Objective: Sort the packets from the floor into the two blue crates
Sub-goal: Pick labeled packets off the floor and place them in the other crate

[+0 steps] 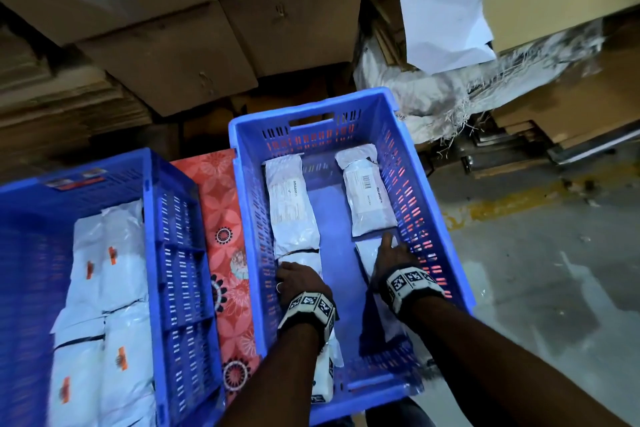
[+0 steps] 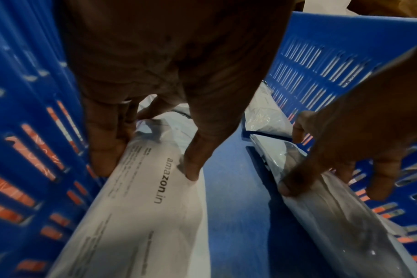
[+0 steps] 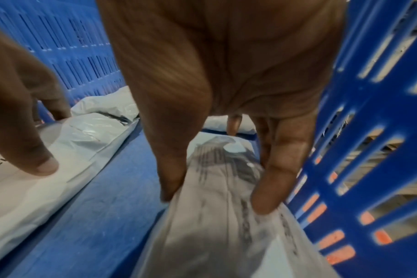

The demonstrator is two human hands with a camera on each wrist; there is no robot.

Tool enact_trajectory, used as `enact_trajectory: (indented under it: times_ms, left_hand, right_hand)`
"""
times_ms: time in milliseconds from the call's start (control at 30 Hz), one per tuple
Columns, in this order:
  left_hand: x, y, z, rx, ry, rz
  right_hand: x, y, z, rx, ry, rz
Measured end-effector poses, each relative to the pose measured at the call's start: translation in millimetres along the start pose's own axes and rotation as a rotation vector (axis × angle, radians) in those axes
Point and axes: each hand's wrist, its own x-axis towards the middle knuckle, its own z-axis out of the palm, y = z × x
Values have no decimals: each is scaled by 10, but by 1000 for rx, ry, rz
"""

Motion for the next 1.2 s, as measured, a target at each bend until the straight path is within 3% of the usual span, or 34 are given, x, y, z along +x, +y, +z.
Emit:
enact_trajectory:
  times_ms: [133, 233, 300, 400, 600, 667, 900, 1200]
  left_hand:
    - [34, -24, -8, 107, -47, 114]
    - [17, -24, -17, -5, -54, 58]
    - [-10, 9, -86, -138, 24, 38]
    - [12, 73, -182, -183, 165, 127]
    - [421, 153, -30, -187, 365, 371]
    - [554, 189, 27, -236, 455, 405]
    - [818, 277, 318, -217, 541, 410]
    - [912, 260, 533, -202, 638, 396]
  right_hand:
    - [-79, -39, -156, -83, 25, -37]
    - [-69, -84, -277, -43, 42, -76]
    - [-11, -126, -343, -39, 140, -127]
    - [108, -165, -362, -48, 298, -266]
    - [390, -107, -193, -112, 222, -377]
    - [432, -94, -87, -80, 257, -380]
    - [481, -45, 234, 25, 440, -415]
    - [668, 31, 462, 50, 448, -426]
